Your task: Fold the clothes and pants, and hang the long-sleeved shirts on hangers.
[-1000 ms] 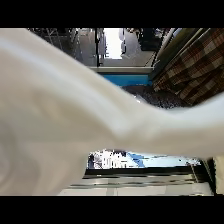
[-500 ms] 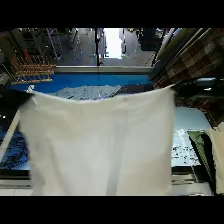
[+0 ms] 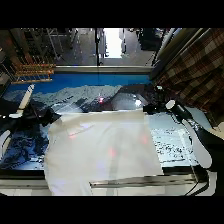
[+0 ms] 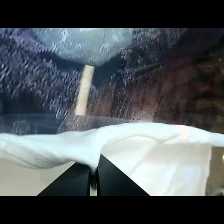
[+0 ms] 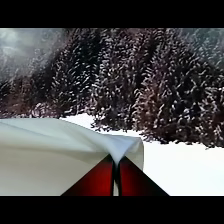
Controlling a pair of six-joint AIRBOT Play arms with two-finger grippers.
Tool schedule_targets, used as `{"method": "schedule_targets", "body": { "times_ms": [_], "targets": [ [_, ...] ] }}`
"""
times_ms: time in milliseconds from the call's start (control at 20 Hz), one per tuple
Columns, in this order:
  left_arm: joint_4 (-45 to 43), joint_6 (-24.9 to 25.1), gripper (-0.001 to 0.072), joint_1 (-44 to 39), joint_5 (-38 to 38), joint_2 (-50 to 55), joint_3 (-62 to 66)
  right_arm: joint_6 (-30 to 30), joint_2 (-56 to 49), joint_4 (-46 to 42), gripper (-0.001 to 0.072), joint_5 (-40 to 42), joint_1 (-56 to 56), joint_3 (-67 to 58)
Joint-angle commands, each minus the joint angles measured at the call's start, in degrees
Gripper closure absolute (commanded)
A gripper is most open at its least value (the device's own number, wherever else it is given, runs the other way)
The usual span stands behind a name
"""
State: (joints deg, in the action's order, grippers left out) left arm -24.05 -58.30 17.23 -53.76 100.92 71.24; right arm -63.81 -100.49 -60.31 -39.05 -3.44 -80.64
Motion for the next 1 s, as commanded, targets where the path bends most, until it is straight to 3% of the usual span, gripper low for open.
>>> {"method": "schedule_targets", "body": {
  "times_ms": [0, 250, 500, 600, 950],
  "targets": [
    [0.0, -1.9, 0.0700, 1.8, -7.7, 4.6, 7.0, 0.4, -2.5, -1.5, 0.0695, -4.5, -0.6, -2.3],
    [-3.4, -3.2, 0.0701, 9.6, -25.2, -1.3, 7.6, 0.5, 1.6, -3.2, 0.0695, -27.7, -3.8, -11.3],
    [-25.9, -8.9, 0.0701, 13.8, -41.2, -5.4, 7.4, 0.4, 4.8, -3.8, 0.0695, -51.6, -5.1, -11.2],
    [-29.2, -9.6, 0.0701, 12.1, -43.7, -5.5, 5.1, 0.3, 4.8, -4.0, 0.0695, -53.2, -3.1, -8.1],
    [-37.2, -11.5, 0.0701, 8.2, -45.5, -5.7, -4.7, 0.4, 4.7, -8.0, 0.0695, -46.5, 0.2, 3.1]
  ]
}}
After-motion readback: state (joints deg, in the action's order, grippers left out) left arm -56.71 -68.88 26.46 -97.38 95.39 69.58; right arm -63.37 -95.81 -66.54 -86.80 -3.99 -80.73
